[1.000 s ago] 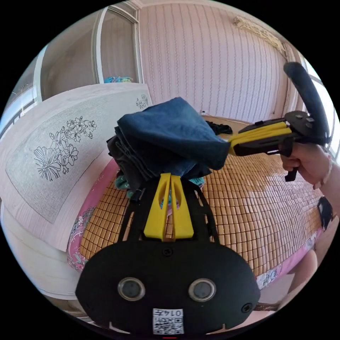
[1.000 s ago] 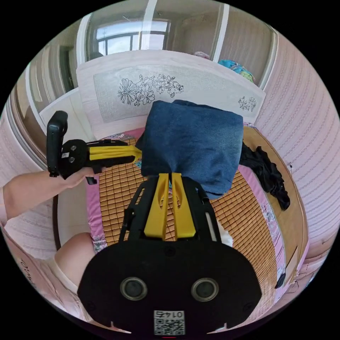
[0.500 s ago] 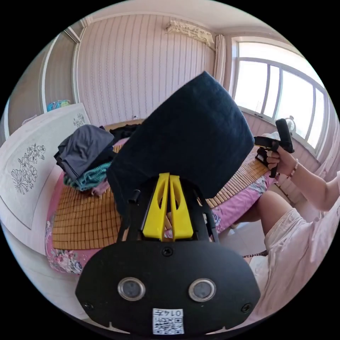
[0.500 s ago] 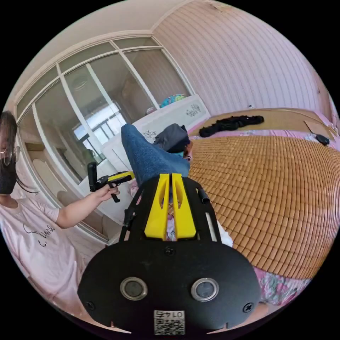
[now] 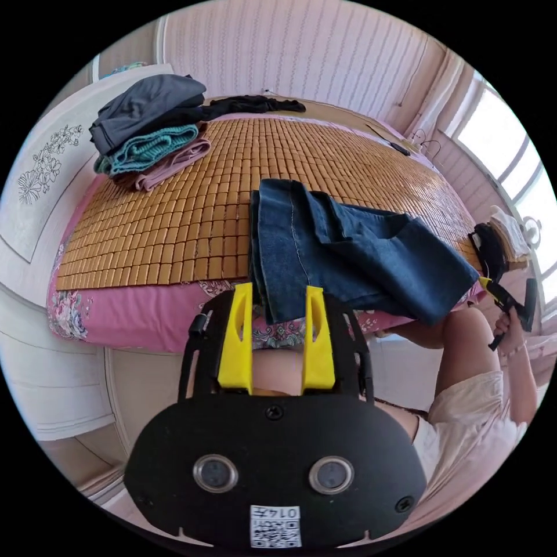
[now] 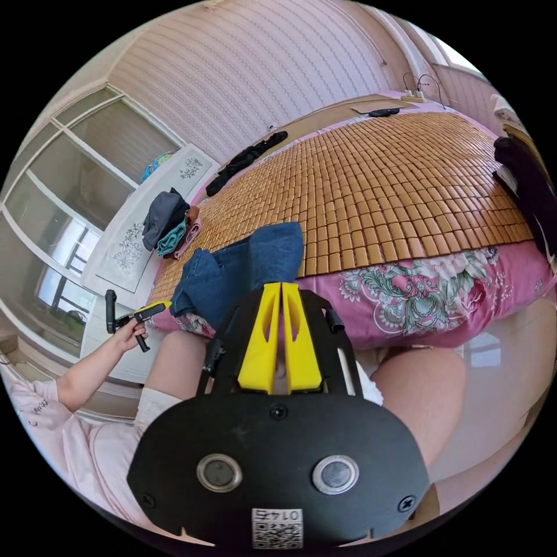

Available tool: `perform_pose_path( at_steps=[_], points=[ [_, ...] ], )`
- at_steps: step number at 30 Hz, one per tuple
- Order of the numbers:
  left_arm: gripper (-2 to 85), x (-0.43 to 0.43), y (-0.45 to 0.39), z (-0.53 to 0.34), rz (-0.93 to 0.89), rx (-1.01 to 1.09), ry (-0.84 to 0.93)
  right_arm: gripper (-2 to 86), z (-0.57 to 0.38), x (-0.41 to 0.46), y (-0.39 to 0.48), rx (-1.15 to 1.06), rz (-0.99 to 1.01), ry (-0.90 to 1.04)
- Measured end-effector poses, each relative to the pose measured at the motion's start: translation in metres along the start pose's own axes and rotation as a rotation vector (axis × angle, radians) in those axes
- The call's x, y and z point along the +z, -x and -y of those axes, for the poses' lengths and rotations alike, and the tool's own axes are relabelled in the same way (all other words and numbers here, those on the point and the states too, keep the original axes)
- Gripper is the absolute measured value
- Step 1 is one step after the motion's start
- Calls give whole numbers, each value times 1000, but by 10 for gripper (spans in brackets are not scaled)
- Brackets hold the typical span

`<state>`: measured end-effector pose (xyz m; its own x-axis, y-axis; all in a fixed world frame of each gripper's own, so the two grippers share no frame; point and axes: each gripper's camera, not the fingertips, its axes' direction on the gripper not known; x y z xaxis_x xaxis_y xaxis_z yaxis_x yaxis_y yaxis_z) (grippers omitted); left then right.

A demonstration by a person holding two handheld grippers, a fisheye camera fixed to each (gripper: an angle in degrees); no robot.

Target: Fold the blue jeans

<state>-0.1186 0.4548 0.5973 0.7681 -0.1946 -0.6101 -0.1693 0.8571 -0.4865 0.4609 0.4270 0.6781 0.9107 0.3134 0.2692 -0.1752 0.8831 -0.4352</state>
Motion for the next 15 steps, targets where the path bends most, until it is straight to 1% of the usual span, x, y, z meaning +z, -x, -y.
perform_pose_path(
  at_steps=[2,3,5,7,9,11,15],
  points=[
    [149,21,-9,6,36,6,79,0,-6,-11,-1,-11,6,-59],
    [140,31,-14,6,18,22,93,1,-8,-16,0,-20,12,-76],
    [129,36,-13,6,-36,-40,83,4,-10,-19,3,-48,32,-75],
    [96,35,-20,3,-42,-47,91,9,-11,-15,9,-91,51,-62],
    [70,18,-45,-10,-8,56,0,27,-12,-4,18,-140,85,-47],
    [65,3,-69,-22,37,136,-65,52,-11,11,27,-170,150,-24],
    [64,-30,-122,-60,83,268,-201,111,-5,57,59,-263,322,113]
  ],
)
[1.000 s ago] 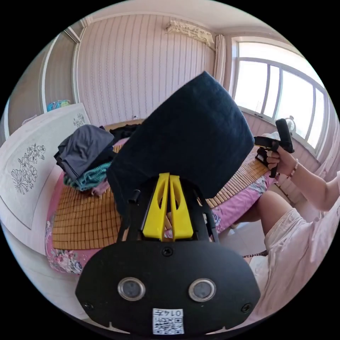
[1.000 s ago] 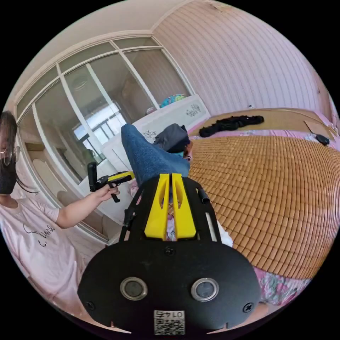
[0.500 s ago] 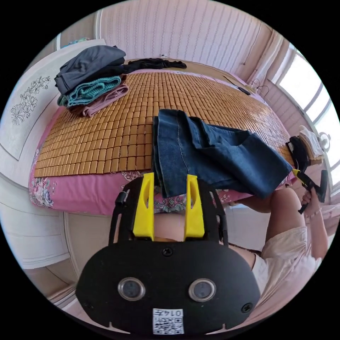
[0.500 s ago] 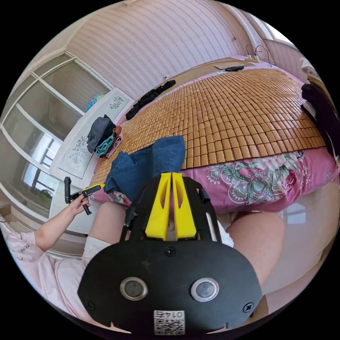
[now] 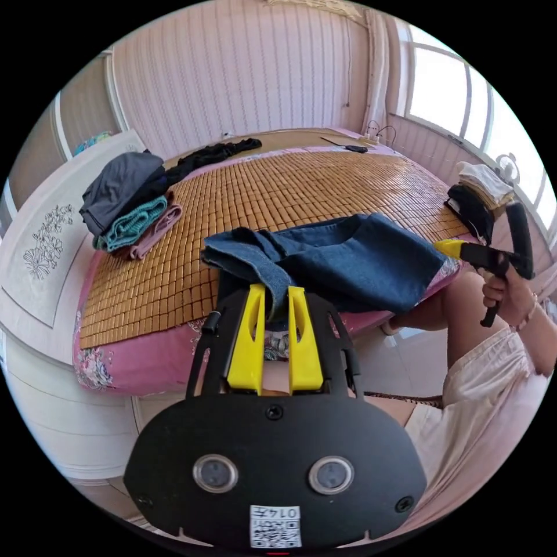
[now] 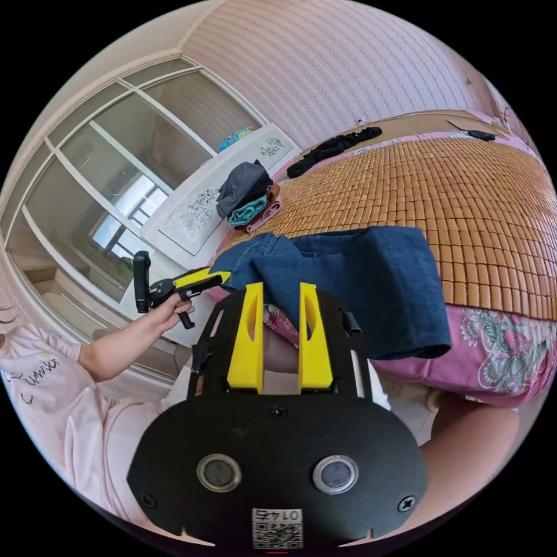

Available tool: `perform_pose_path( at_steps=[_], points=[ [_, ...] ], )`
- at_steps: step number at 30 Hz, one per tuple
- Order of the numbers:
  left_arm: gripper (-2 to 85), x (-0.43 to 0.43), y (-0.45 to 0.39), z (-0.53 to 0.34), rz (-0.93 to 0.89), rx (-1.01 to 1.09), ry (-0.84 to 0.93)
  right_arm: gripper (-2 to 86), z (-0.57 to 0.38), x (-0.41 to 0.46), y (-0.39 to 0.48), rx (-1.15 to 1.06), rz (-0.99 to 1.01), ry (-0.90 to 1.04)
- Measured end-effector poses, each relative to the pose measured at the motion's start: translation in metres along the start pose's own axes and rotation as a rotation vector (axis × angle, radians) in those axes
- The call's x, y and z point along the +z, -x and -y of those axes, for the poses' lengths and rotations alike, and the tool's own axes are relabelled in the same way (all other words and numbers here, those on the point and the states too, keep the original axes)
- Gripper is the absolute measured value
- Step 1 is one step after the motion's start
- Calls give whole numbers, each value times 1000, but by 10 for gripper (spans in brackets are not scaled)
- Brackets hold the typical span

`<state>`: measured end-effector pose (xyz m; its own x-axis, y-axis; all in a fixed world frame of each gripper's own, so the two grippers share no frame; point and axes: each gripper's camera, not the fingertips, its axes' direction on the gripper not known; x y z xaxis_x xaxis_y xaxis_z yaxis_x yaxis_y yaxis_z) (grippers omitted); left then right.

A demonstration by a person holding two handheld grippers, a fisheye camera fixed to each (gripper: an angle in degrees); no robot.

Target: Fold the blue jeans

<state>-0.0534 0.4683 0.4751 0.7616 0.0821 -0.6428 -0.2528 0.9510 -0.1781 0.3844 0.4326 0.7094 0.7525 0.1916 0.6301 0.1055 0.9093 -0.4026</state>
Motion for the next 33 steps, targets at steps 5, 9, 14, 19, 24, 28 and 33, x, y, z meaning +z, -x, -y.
perform_pose_path(
  at_steps=[5,9,14,19,24,28,33],
  points=[
    [63,-17,-76,-34,31,204,-81,167,18,50,29,-97,113,85],
    [63,-14,-140,-65,183,506,-49,183,28,87,54,-225,75,188],
    [64,2,-169,-92,243,642,38,180,19,131,58,-329,22,352],
    [63,13,-171,-110,241,641,164,147,6,150,63,-392,-47,437],
    [-2,5,-157,-127,267,536,194,71,-12,163,72,-514,-212,562],
    [-8,-1,-136,-137,232,393,214,51,-21,151,56,-377,-142,462],
    [-5,-15,-83,-142,181,124,190,35,-29,137,55,-362,-106,414]
  ],
)
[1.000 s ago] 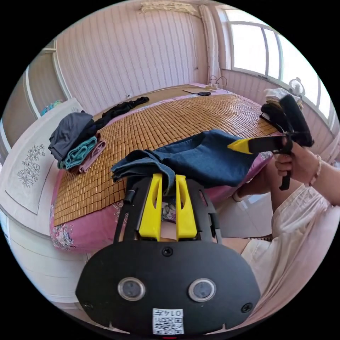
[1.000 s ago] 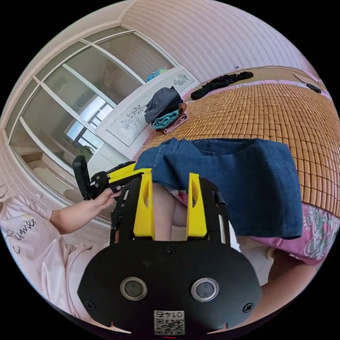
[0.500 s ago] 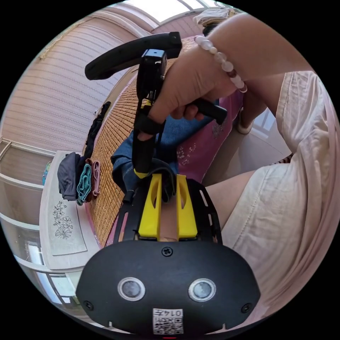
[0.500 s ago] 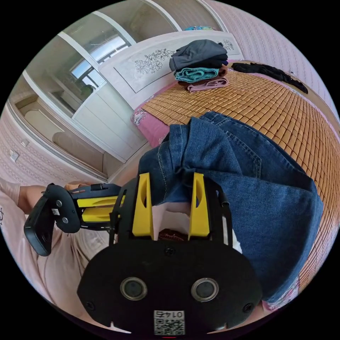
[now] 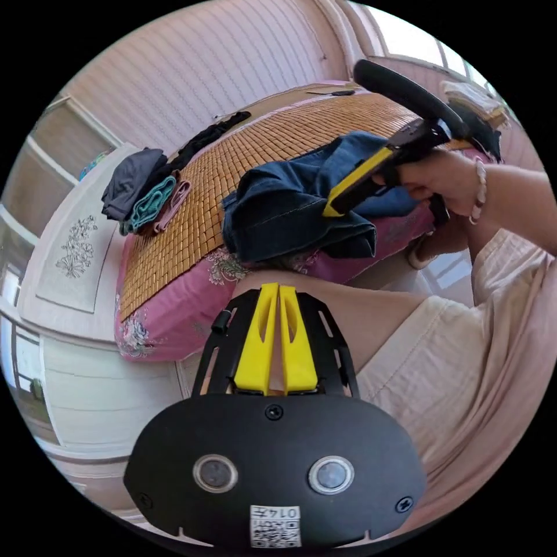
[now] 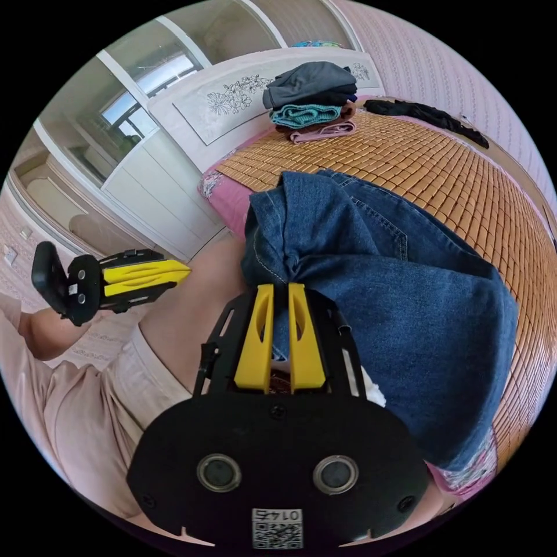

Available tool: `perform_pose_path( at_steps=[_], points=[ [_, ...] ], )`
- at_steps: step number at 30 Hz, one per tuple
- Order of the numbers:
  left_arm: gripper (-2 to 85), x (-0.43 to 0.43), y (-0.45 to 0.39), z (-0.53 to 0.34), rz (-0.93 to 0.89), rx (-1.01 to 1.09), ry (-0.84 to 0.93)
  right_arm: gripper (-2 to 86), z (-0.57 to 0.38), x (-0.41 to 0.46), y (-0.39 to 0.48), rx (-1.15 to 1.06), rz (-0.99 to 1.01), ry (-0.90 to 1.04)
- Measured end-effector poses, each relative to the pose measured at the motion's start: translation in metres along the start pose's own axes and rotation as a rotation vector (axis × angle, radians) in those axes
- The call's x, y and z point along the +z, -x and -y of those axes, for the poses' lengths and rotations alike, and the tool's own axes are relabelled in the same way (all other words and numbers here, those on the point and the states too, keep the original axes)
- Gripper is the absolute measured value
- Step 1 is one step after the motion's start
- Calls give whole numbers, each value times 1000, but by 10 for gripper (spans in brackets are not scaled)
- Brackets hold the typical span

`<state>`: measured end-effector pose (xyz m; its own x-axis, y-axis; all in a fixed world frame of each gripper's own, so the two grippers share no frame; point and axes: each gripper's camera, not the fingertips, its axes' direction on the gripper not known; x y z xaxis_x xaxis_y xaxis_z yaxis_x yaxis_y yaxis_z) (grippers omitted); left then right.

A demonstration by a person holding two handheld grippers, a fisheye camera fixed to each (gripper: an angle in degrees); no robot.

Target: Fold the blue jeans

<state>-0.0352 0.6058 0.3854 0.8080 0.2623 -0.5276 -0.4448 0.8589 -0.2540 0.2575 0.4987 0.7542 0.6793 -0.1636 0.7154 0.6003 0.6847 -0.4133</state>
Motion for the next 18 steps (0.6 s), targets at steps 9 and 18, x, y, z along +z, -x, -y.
perform_pose_path(
  at_steps=[9,18],
  points=[
    [79,4,100,20,-184,-232,-91,23,-50,-115,-35,103,-16,-355],
    [86,28,162,91,-276,-250,-118,32,-182,-294,-89,479,-710,-578]
  ],
)
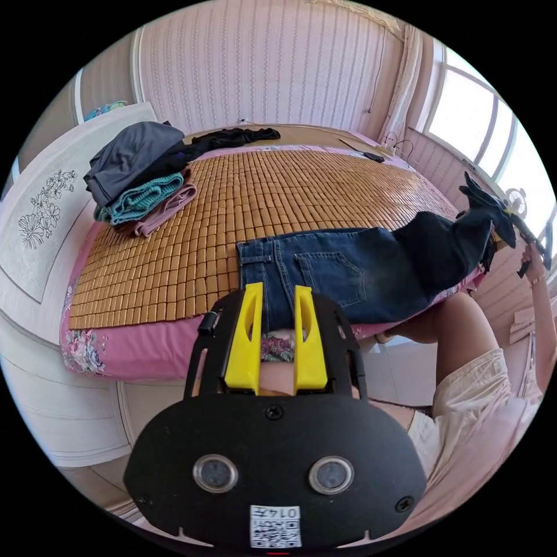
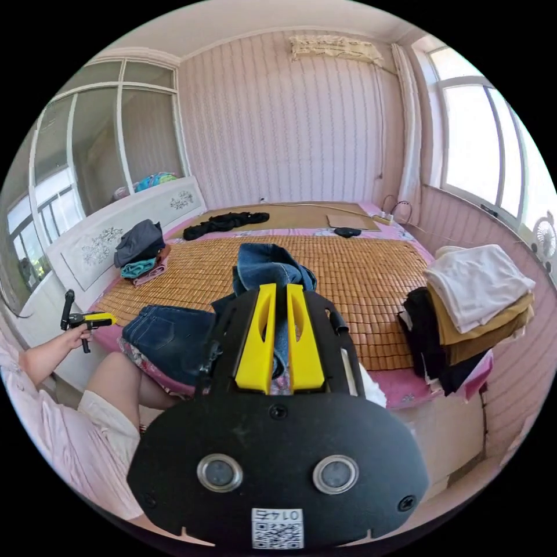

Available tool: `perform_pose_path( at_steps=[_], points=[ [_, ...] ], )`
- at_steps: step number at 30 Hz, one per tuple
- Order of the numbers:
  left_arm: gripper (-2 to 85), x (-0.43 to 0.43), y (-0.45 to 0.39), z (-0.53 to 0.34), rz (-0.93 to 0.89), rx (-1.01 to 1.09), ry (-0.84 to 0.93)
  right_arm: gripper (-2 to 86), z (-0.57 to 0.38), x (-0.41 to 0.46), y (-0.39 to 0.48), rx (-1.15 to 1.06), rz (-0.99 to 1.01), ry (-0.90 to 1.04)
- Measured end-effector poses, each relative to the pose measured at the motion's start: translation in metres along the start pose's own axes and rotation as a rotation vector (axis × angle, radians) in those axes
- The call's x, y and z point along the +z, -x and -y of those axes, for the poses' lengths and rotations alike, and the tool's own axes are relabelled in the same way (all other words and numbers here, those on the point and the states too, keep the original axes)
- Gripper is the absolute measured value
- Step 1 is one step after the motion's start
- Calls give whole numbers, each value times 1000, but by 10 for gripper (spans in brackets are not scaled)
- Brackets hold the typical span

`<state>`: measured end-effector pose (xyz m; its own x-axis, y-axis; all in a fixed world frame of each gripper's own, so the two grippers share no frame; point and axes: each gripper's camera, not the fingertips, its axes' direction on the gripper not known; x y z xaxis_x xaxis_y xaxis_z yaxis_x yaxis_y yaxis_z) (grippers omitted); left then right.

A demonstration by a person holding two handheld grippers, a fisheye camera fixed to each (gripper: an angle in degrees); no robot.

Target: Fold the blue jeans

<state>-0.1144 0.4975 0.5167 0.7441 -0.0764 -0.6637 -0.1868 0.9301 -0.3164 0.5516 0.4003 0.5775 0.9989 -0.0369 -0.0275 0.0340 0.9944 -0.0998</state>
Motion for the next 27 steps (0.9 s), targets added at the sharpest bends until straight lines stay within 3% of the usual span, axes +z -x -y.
perform_pose_path(
  at_steps=[3,5,11,15,19,23,27],
  points=[
    [86,18,14,36,-17,-47,29,50,0,-3,-38,101,-172,13],
    [90,33,23,54,-33,-79,55,75,-3,7,-54,152,-174,75],
    [128,105,39,74,-2,-99,288,145,-21,45,-24,30,-182,31],
    [68,95,39,69,46,-59,190,158,-20,106,22,-67,-3,171],
    [8,65,44,69,-16,-8,152,136,-13,150,65,-102,228,225],
    [-2,-20,69,27,-253,4,-37,130,0,186,132,-255,432,281],
    [-4,-75,79,-51,-359,-48,30,131,3,210,210,-390,629,322]
  ],
)
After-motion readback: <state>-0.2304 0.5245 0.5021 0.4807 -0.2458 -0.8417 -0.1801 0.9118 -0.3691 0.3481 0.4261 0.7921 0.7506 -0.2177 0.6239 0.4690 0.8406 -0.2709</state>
